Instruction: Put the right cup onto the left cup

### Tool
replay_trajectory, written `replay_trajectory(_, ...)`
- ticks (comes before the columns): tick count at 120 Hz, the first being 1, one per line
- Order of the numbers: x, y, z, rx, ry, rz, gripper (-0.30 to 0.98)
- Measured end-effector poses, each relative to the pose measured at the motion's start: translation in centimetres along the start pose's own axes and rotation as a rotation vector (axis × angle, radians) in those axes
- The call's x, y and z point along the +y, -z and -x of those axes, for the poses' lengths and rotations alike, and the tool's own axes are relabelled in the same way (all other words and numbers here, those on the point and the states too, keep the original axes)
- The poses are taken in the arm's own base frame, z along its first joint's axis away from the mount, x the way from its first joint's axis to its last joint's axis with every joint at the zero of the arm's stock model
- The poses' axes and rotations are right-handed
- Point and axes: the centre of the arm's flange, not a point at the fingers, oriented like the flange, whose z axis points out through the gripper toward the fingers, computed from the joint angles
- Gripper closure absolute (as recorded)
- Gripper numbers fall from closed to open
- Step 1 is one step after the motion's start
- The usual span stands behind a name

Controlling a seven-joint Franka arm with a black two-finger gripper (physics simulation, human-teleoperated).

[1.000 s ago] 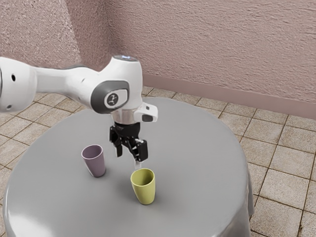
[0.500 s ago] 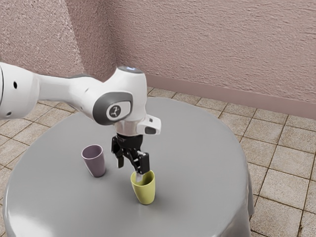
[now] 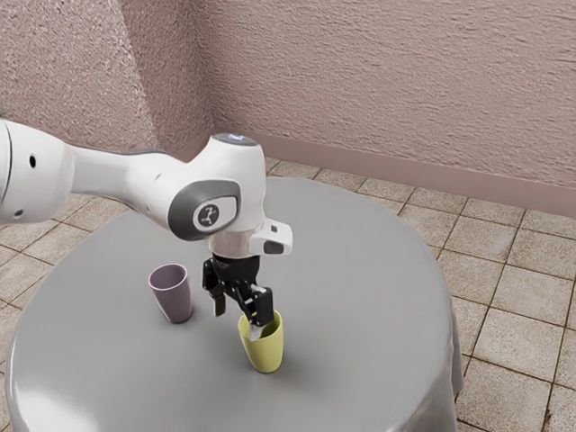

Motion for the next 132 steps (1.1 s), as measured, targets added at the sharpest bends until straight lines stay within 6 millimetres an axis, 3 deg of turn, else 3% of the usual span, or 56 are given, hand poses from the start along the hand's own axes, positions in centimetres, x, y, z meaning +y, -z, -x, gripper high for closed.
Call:
replay_trajectory(52,-1.3,-0.4,-1.2,0.045,0.030,0.010,0.00)
replay_trajectory(132,-3.7,-3.3,-3.0,0.066,0.069,0.023,0.00)
